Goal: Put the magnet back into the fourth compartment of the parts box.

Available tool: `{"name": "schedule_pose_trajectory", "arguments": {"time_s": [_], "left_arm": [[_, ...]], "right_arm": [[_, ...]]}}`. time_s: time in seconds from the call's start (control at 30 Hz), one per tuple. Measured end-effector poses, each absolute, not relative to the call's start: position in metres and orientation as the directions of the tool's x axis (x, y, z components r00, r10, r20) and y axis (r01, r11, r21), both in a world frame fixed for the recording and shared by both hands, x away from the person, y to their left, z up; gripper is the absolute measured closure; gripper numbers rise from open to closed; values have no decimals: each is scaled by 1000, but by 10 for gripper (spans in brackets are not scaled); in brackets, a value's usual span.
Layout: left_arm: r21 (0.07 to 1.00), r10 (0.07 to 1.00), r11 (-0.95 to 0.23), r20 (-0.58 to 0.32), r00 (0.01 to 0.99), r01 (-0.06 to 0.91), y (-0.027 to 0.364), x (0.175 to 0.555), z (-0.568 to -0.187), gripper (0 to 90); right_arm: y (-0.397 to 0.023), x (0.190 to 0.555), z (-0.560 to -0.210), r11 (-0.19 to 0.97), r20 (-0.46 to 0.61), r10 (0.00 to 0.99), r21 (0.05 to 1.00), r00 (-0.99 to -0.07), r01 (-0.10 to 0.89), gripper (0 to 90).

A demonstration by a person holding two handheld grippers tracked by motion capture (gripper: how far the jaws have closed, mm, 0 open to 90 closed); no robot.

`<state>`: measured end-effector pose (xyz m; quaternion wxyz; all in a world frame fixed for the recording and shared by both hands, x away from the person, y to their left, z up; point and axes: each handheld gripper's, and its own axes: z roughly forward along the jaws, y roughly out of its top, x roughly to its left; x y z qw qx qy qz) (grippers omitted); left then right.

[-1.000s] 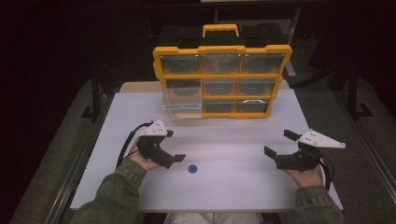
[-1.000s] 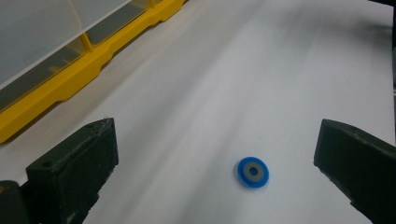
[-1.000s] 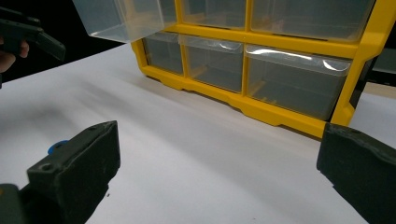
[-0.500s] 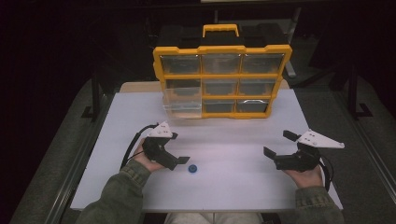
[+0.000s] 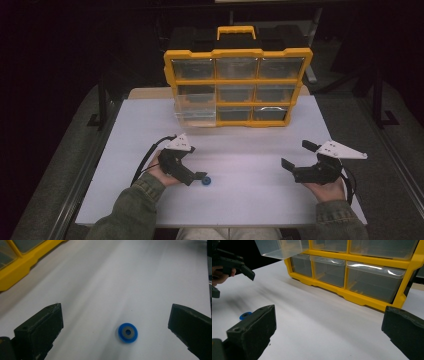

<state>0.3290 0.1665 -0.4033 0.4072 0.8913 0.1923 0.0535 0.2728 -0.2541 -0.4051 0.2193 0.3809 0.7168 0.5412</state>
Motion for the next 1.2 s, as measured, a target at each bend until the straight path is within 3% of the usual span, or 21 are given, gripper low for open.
{"name": "schedule_pose_trajectory", "arguments": {"time_s": [0.43,0.67,0.83,1.2], "left_arm": [[672,361,-661,-105,926,334,156,332,-418,0],[689,356,-634,-142,923,351,155,331,-424,0],[667,355,-662,-122,927,342,152,329,-429,0],[661,324,-683,-107,940,310,149,326,-434,138]], "right_arm": [[-256,273,-405,111,110,781,944,-614,310,0],[-256,273,-405,110,112,780,944,-616,311,0],[-257,272,-404,108,113,779,945,-617,309,0],[-258,272,-404,106,113,779,946,-617,307,0]]}}
